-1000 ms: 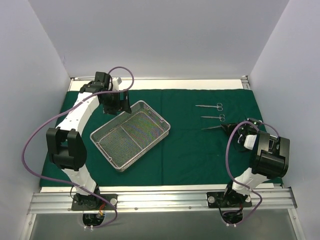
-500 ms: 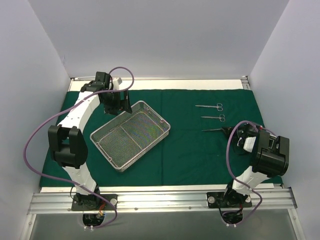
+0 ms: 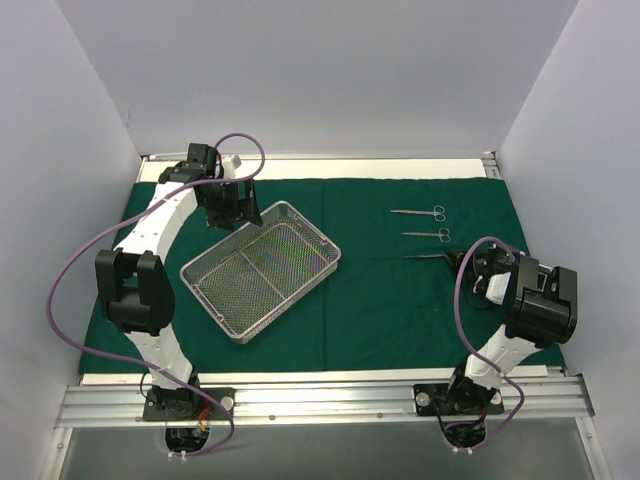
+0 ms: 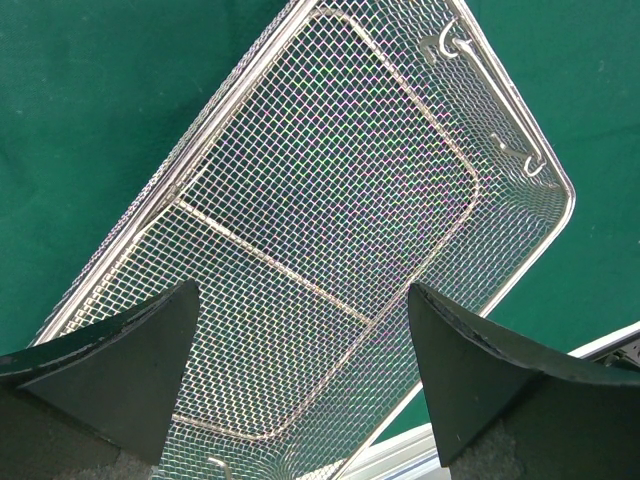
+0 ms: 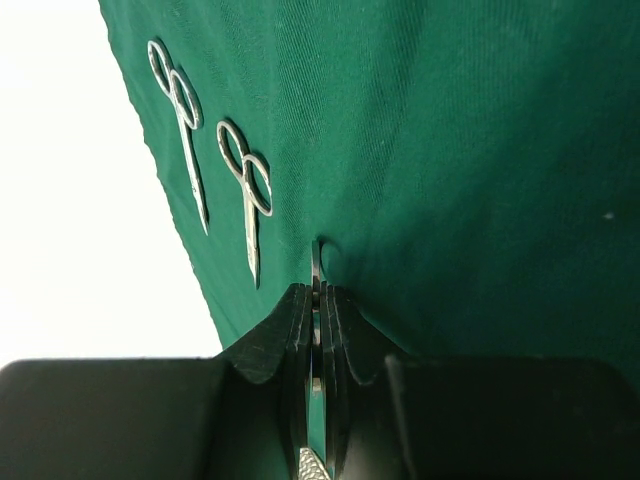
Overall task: Open and lay out the surgical kit
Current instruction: Place the medical item in the surgical kit.
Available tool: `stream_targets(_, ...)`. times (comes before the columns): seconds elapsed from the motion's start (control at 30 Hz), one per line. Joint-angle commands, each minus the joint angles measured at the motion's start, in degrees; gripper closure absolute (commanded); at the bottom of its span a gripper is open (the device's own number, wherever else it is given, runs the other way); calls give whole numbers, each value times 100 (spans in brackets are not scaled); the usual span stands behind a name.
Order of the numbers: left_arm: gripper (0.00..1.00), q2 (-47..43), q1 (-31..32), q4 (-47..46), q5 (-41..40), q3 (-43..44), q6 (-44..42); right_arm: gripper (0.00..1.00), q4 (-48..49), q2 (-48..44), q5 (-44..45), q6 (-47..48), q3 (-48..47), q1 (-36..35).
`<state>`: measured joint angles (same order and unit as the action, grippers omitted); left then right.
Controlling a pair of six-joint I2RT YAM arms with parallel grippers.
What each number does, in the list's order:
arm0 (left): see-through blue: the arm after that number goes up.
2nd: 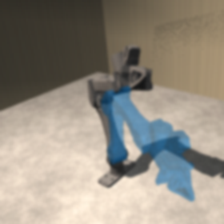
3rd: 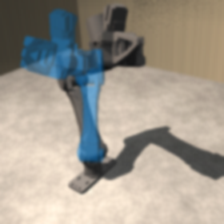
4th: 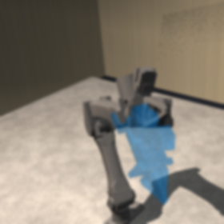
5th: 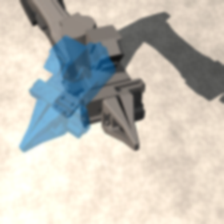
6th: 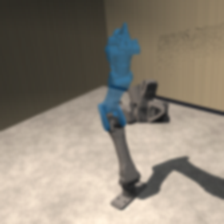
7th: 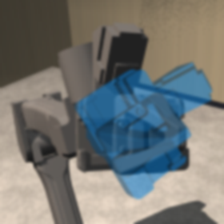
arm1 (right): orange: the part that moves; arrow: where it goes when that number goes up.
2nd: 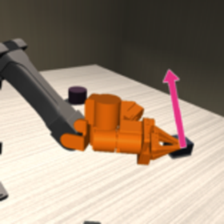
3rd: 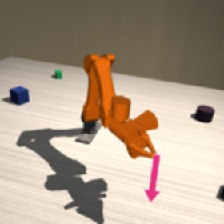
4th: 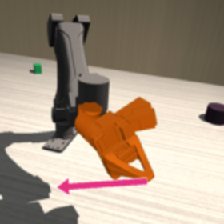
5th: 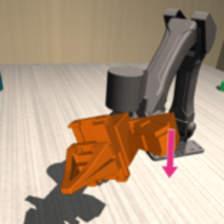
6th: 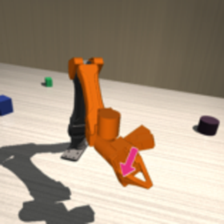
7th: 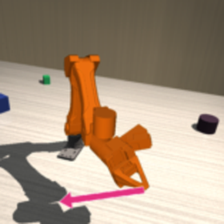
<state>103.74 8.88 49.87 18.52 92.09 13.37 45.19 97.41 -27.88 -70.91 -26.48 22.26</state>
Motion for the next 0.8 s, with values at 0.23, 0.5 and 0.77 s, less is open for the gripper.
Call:
stream_targets(0.23,6,-56,-62,-223,204,151,52,77,-923,-283,195,526,-15,59)
stream_targets(0.5,6,-82,-62,-276,248,81,78,65,-1934,-582,256,895,-182,59)
stream_targets(0.77,6,-179,-54,-355,292,-42,96,55,-3804,-609,546,1510,-1121,42)
